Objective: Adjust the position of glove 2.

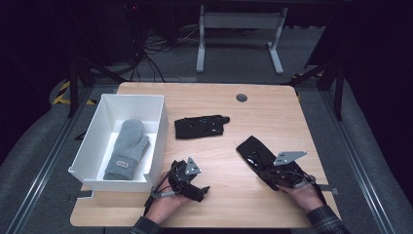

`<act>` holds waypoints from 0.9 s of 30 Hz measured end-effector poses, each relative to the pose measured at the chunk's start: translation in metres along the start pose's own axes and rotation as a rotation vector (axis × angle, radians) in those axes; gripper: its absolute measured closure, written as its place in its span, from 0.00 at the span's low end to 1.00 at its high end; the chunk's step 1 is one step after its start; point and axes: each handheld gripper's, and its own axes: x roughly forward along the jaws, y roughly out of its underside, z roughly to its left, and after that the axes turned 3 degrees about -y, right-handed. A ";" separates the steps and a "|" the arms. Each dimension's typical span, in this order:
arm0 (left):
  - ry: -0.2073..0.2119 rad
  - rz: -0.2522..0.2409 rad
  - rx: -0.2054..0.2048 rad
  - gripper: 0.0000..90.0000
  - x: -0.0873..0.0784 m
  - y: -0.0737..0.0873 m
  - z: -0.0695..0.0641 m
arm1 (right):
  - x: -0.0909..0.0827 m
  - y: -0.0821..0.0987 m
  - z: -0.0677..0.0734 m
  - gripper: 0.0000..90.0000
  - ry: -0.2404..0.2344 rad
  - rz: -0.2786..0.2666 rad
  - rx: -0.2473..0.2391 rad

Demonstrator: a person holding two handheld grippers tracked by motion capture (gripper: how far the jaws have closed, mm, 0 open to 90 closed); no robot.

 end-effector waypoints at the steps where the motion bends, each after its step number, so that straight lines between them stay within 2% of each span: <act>1: 0.000 0.000 -0.001 0.00 0.000 0.000 0.000 | -0.004 0.002 0.002 1.00 0.007 0.004 -0.005; 4: 0.000 0.000 0.000 0.00 0.000 0.000 0.000 | -0.011 -0.003 0.003 1.00 0.007 -0.044 0.000; 6: 0.000 0.000 0.000 0.00 0.000 0.000 0.000 | -0.012 -0.012 0.001 1.00 0.006 -0.073 0.002; 10: 0.000 0.000 -0.002 0.00 0.000 0.000 0.000 | -0.002 -0.034 -0.007 1.00 0.018 -0.091 -0.006; 14: 0.000 0.000 0.000 0.00 0.000 0.000 0.000 | 0.016 -0.057 -0.019 1.00 0.020 -0.106 0.011; 18: 0.000 0.000 0.000 0.00 0.000 0.000 0.000 | 0.038 -0.072 -0.029 1.00 0.021 -0.092 0.025; 22: 0.000 -0.001 -0.002 0.00 0.000 0.000 0.000 | 0.054 -0.076 -0.036 1.00 0.030 -0.061 0.035; 27: 0.000 0.000 -0.001 0.00 0.000 0.000 0.000 | 0.066 -0.075 -0.036 1.00 0.036 -0.022 0.025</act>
